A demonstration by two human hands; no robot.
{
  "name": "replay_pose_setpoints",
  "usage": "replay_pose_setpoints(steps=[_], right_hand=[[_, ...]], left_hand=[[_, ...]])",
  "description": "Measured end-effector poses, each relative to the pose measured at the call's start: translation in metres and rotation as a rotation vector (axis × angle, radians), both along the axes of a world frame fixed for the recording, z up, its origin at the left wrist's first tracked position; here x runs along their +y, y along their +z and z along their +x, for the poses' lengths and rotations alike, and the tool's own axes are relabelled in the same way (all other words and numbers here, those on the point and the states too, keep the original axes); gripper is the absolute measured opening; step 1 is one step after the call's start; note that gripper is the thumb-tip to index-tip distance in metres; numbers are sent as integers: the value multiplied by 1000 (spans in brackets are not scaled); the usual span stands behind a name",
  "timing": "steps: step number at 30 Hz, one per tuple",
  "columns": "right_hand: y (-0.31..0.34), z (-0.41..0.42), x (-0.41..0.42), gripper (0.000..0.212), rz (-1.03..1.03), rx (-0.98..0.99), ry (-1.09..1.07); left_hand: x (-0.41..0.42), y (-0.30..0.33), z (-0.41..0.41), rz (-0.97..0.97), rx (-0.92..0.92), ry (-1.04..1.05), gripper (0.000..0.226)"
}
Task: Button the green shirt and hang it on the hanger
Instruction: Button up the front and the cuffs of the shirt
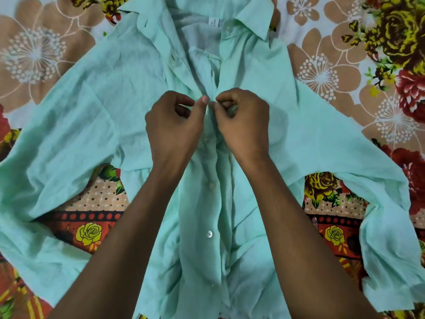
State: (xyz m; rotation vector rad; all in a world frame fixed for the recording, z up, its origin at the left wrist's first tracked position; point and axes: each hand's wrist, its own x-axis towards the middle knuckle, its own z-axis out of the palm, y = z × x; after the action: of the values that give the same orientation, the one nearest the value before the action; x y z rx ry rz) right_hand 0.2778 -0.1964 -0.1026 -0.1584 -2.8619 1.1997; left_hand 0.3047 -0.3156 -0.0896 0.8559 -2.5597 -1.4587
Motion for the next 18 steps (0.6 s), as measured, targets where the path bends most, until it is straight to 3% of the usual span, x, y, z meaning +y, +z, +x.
replay_pose_setpoints(steps=[4,8,12,18], right_hand=[[-10,-11,-4,16,157,-102,66],[-5,-7,-5,12,285,-71,91],[-3,-3,-3,10,247,-24,25],[8,-5,-4,6,-31,12,-62]], left_hand=[[1,-12,-22,-32,-108,-42,34],[-5,-16,-24,78,-97,-39,37],[-16,-12,-18,306,-89,-39,33],[-12,-9,-19,281,-11,-46,13]])
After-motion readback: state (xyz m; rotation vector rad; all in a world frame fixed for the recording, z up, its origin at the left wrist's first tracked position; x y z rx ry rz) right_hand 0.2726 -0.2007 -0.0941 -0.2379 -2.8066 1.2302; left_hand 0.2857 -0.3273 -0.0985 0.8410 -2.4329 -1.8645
